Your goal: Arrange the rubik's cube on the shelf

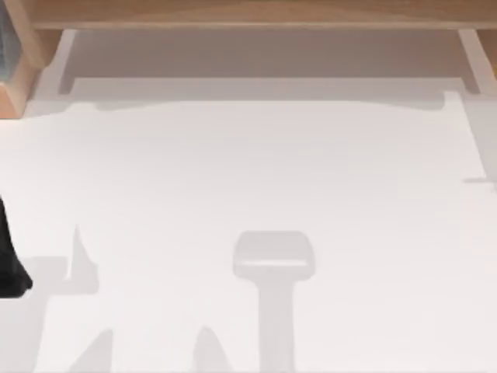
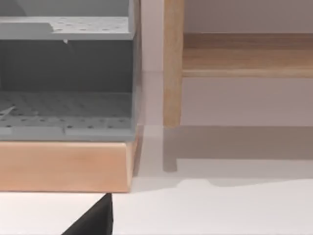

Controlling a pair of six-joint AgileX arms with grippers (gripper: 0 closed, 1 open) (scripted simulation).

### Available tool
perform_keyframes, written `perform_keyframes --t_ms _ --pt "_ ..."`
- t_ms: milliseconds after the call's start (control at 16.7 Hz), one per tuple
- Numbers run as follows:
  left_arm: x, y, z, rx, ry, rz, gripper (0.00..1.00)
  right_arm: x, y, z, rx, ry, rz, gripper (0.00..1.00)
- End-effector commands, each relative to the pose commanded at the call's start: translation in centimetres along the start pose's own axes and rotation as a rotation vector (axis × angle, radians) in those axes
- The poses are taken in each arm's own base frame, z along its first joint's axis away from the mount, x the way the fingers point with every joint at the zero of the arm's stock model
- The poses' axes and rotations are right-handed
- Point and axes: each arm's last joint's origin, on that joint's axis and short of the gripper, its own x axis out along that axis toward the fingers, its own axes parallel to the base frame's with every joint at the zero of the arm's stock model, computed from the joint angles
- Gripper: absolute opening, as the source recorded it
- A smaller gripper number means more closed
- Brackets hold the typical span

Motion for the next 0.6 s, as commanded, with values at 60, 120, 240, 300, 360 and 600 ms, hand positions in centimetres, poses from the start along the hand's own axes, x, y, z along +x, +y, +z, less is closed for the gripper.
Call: perform_keyframes --t_ms 60,120,240,300,360,600 --pt "0.0 0.0 0.0 0.000 0.000 0.000 1.00 -1.0 0.2 0.1 0.005 -0.001 0.006 0.00" --pt "0.0 0.0 0.0 0.000 0.000 0.000 1.00 -1.7 0.1 0.1 0.002 0.001 0.001 0.00" --pt "0.0 0.0 0.0 0.000 0.000 0.000 1.00 -2.4 -0.3 0.0 -0.007 0.003 -0.012 0.00" --pt "0.0 0.0 0.0 0.000 0.000 0.000 1.00 -2.4 -0.3 0.0 -0.007 0.003 -0.012 0.00" --pt "0.0 0.0 0.0 0.000 0.000 0.000 1.00 -2.4 -0.3 0.0 -0.007 0.003 -0.012 0.00" --pt "0.0 0.0 0.0 0.000 0.000 0.000 1.00 -2.4 -0.3 0.0 -0.007 0.003 -0.012 0.23"
